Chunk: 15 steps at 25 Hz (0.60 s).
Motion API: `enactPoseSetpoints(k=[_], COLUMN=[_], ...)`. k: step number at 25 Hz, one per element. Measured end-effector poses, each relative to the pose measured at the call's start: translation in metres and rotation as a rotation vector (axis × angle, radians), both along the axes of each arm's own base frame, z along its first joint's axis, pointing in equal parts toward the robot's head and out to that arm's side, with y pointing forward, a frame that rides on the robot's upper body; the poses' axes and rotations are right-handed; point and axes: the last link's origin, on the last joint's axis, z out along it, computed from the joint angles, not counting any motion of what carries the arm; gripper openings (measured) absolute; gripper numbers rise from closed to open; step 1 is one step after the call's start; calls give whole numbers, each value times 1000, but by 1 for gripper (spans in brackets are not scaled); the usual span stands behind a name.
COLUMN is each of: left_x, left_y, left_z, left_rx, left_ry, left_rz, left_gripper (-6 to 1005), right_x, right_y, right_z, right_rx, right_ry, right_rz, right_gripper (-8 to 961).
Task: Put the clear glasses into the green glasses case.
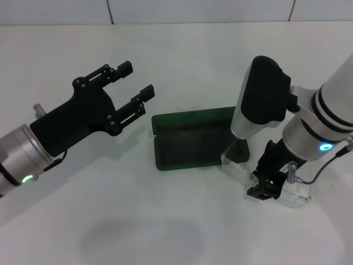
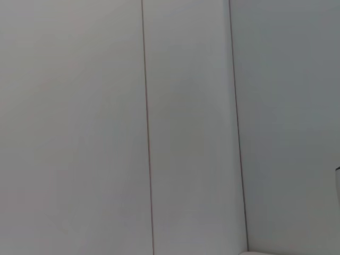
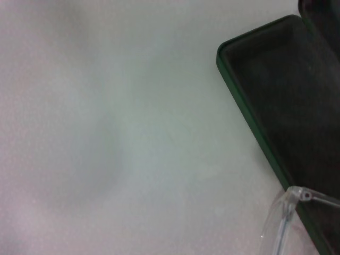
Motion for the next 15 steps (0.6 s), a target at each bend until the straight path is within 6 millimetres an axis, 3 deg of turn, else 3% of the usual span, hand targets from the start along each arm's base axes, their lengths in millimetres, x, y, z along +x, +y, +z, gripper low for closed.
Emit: enactPoseSetpoints(k=[15], left_x=[-2], left_y=[-1], left_z=[-1], left_rx=[-5], left_ry=[-3], left_rz=[9], left_gripper=[614], right_x=[-3], right_y=[1], right_z=[4], right_rx=[-1], right_ry=[-12], right_rz=[37], right_gripper=[166])
